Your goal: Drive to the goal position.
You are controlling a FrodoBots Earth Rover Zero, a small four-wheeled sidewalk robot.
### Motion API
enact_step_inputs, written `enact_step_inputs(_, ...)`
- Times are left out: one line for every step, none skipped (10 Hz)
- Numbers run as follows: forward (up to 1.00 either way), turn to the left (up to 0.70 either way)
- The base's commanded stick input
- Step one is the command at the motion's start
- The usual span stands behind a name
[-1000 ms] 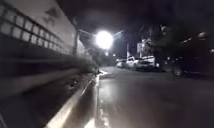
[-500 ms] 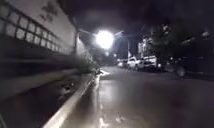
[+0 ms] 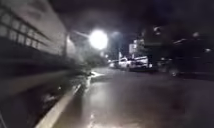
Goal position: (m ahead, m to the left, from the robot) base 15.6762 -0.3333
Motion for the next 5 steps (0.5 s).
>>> enact_step_inputs(0.5,0.0)
enact_step_inputs(0.5,0.0)
enact_step_inputs(0.5,0.0)
enact_step_inputs(0.5,0.0)
enact_step_inputs(0.5,0.04)
